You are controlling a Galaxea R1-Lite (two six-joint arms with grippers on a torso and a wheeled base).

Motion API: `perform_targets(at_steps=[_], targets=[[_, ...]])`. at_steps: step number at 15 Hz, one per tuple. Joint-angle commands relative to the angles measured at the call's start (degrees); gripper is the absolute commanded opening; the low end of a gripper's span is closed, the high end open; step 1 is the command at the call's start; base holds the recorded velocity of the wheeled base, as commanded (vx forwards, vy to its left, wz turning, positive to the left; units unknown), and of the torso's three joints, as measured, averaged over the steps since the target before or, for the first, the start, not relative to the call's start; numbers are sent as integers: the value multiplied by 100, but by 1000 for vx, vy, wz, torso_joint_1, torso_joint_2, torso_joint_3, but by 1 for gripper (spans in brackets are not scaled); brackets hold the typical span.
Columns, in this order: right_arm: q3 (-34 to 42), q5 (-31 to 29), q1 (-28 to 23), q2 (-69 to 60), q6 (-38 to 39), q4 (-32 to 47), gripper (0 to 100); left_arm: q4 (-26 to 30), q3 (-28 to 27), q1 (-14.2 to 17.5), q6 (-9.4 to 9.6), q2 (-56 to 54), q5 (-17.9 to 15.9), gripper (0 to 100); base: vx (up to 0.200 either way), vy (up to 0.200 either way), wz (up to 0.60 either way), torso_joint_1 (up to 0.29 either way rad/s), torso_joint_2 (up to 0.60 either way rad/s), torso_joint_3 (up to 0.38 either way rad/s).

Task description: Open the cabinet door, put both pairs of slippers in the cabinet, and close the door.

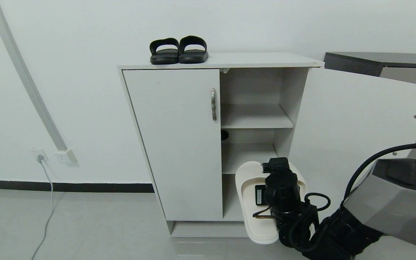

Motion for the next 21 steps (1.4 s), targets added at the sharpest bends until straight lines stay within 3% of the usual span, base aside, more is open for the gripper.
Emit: perform_targets(at_steps=[1, 3, 14, 21], targets=[[-37, 68, -14, 349, -17, -224, 0, -1, 0, 6, -2, -2, 0, 0, 0, 0, 0, 0, 0, 0], [-46, 68, -41, 595, -43, -532, 0, -1, 0, 6, -2, -2, 0, 0, 0, 0, 0, 0, 0, 0], [-125, 68, -84, 727, -43, -585, 0, -1, 0, 6, -2, -2, 0, 0, 0, 0, 0, 0, 0, -6], [-160, 68, -76, 745, -43, -585, 0, 8, 0, 6, -11, -2, 0, 0, 0, 0, 0, 1, 1, -178]])
